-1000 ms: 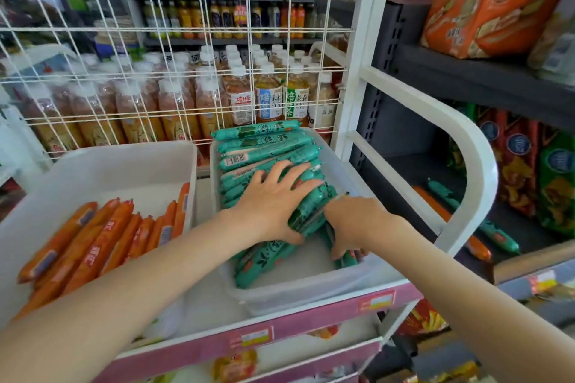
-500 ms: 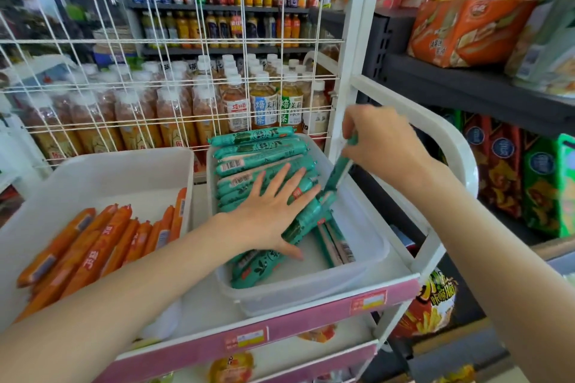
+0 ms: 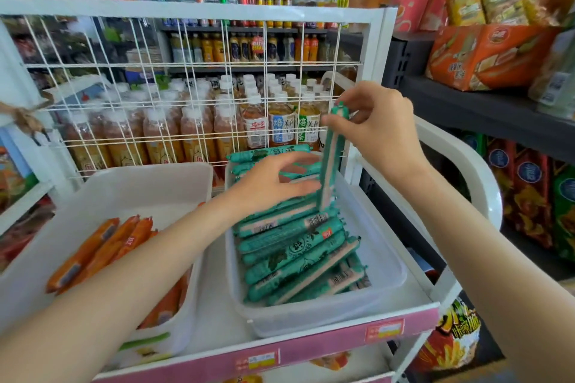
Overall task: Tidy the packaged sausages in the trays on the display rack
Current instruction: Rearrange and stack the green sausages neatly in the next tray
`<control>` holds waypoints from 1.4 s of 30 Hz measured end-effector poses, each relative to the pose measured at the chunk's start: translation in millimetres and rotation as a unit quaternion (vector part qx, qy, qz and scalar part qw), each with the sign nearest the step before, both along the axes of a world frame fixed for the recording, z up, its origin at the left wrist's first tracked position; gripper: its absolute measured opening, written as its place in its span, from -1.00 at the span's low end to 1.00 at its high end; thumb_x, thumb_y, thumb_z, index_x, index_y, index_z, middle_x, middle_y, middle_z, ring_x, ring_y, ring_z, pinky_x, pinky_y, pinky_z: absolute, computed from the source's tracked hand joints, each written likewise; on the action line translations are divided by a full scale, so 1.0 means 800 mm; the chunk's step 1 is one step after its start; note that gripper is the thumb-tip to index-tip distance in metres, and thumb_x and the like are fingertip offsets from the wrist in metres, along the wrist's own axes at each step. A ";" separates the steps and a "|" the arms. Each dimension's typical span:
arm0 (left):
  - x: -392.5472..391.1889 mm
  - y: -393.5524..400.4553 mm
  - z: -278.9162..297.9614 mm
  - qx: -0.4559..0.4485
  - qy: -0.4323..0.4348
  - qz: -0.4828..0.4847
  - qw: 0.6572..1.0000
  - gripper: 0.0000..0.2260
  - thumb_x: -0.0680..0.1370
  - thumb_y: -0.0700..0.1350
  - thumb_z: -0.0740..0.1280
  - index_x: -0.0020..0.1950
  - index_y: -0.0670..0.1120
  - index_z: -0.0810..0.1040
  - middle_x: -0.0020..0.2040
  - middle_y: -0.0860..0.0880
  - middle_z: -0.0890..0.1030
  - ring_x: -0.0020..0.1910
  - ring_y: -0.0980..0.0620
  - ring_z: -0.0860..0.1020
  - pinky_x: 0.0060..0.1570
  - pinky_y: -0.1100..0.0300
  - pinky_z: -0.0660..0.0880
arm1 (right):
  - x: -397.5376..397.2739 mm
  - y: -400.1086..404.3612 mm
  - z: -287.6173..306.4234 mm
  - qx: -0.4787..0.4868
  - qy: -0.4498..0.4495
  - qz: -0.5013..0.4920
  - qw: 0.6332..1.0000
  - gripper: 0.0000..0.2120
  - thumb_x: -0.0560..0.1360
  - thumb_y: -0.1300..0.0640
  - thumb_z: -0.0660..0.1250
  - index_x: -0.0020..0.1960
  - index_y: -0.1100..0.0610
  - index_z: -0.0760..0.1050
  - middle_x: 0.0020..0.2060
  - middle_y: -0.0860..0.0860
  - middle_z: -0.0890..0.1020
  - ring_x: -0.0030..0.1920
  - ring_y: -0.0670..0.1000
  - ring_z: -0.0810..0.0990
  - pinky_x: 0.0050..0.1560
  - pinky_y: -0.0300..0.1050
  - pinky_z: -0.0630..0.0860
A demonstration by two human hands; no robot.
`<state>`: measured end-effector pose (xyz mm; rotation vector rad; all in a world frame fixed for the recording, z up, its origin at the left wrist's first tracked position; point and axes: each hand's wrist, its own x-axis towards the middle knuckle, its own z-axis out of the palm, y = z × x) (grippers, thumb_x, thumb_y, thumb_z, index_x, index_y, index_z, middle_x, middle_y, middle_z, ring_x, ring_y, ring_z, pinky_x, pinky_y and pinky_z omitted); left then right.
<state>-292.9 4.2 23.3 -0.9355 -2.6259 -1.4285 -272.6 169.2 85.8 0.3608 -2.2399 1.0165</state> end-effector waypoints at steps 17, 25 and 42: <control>-0.009 -0.018 0.006 0.080 0.018 0.009 0.997 -0.66 0.44 -0.20 0.40 0.13 0.13 0.51 -0.03 0.24 0.60 -0.05 0.27 0.60 -0.01 0.36 0.51 | -0.006 0.012 0.005 -0.344 -0.352 0.291 0.821 -0.85 0.40 0.15 0.33 -0.14 0.23 0.58 -0.30 0.07 0.68 -0.32 -0.09 0.65 -0.32 -0.37 0.56; -0.007 -0.012 0.005 0.089 -0.006 -0.008 0.996 -0.66 0.47 -0.24 0.36 0.23 -0.07 0.49 0.04 0.17 0.59 -0.01 0.29 0.58 0.02 0.38 0.49 | -0.014 0.012 0.000 -0.361 -0.312 0.283 0.832 -0.81 0.46 0.25 0.29 -0.26 0.27 0.63 -0.34 0.09 0.68 -0.34 -0.06 0.66 -0.34 -0.37 0.56; -0.020 -0.019 0.042 0.414 -0.238 0.193 0.857 -0.94 0.53 -0.15 0.31 -0.09 -0.12 0.55 -0.19 -0.08 0.62 -0.28 0.05 0.61 -0.37 0.28 0.56 | 0.006 -0.010 -0.048 0.079 -0.186 0.254 0.946 -0.38 0.34 0.14 0.49 0.30 -0.12 0.30 -0.05 -0.09 0.58 -0.07 -0.18 0.59 0.04 -0.33 0.53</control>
